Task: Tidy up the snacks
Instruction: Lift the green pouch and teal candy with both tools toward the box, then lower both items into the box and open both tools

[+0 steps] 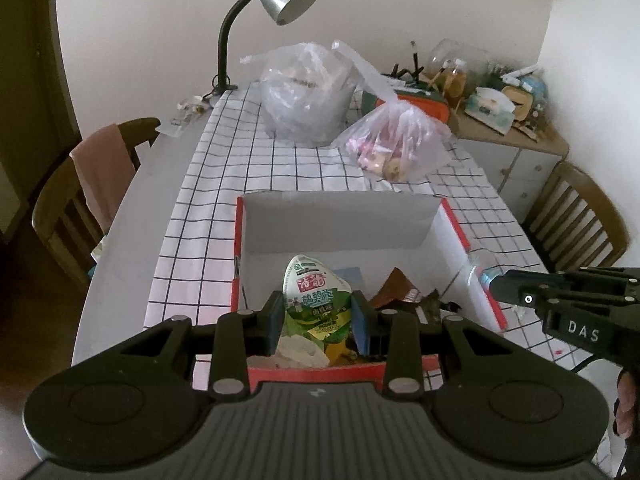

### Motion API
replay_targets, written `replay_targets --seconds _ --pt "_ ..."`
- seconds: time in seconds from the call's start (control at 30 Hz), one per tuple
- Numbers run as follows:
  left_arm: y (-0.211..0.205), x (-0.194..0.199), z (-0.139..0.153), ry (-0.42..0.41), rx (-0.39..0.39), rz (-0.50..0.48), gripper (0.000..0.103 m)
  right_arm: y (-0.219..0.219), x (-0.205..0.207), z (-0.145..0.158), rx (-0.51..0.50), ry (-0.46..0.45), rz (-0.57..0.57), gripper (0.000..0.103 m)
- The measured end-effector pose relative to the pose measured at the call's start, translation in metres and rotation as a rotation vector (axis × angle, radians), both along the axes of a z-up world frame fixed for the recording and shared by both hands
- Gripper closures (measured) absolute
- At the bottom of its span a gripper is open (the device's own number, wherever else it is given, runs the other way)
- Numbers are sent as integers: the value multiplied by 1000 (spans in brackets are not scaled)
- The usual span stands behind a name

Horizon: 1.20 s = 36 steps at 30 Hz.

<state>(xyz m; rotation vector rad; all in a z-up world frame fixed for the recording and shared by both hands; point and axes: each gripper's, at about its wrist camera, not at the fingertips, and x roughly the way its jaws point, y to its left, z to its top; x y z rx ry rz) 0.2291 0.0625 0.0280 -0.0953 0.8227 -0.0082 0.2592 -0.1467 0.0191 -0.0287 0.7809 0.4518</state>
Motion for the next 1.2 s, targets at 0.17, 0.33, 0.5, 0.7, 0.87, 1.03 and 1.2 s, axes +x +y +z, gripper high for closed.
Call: replay_targets --seconds 0.17,0.33,0.5,0.7,0.87,1.03,1.2 --pt "4 17 -17 37 3 3 69 17 11 -13 -22 24 17 94" --pt "6 29 -40 83 7 0 69 27 21 -32 -51 59 14 94" --pt "5 38 -61 127 11 -10 69 29 28 -51 -81 97 10 90" --pt "1 45 -84 182 18 -23 69 28 31 -68 -95 140 5 83" --pt "-3 46 -91 199 27 -28 68 26 31 -76 -95 160 -3 81" --pt "-4 46 -92 195 35 -25 67 25 30 -78 -93 166 -6 74" --pt "-5 42 -90 186 27 -20 50 23 27 -76 -85 165 -10 68"
